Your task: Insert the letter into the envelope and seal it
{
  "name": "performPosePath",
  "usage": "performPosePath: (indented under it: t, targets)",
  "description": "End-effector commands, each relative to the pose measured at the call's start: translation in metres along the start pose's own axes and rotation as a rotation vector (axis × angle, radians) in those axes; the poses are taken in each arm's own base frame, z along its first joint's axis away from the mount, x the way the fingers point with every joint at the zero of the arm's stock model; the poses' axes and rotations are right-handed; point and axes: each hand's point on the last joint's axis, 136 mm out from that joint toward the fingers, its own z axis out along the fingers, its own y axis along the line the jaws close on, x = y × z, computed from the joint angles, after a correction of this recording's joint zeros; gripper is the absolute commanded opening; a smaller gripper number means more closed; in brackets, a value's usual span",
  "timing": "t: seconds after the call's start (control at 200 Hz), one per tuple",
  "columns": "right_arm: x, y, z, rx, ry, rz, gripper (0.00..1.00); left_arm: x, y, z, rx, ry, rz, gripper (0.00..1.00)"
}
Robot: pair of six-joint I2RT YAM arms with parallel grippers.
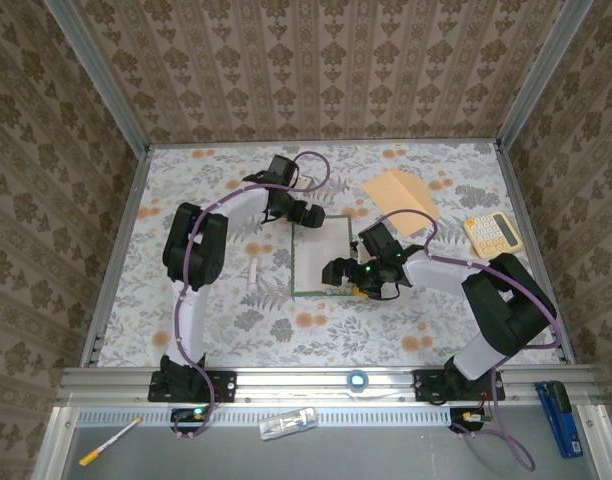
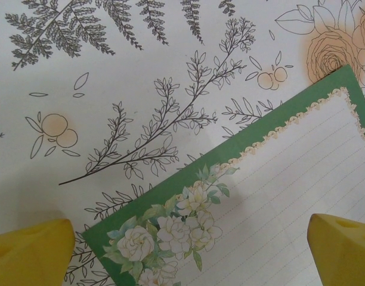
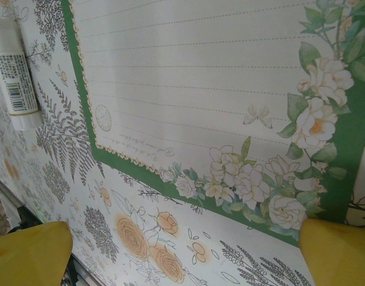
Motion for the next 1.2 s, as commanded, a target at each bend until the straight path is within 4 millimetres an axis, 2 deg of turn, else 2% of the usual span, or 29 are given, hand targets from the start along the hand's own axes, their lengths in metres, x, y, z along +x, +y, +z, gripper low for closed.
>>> performPosePath:
  t: [0.0, 0.32, 0.54, 0.635, 0.87, 1.02, 1.195]
  targets:
    - [0.006, -0.02, 0.001, 0.071, 0.0, 0.013, 1.0, 0.012, 0.008, 0.009, -0.009, 0.03, -0.026, 1.0]
    - [0.006, -0.021, 0.001, 0.07, 0.002, 0.015, 1.0, 0.023, 0.006, 0.011, -0.002, 0.053, -0.041, 1.0]
    - [0.006, -0.02, 0.001, 0.069, 0.0, 0.014, 1.0, 0.028, -0.006, 0.016, 0.042, 0.075, -0.038, 1.0]
    - [0.006, -0.021, 0.001, 0.07, -0.001, 0.016, 1.0, 0.03, -0.021, 0.016, 0.119, 0.085, -0.043, 1.0]
    - [0.006, -0.019, 0.0, 0.067, 0.001, 0.012, 1.0, 0.047, -0.051, 0.005, 0.274, 0.169, -0.006, 1.0]
    - [0.005, -0.018, 0.001, 0.063, 0.005, 0.009, 1.0, 0.059, -0.059, -0.004, 0.301, 0.221, 0.019, 1.0]
    - [0.003, -0.015, 0.001, 0.06, 0.008, 0.003, 1.0, 0.061, -0.062, -0.014, 0.303, 0.224, 0.031, 1.0]
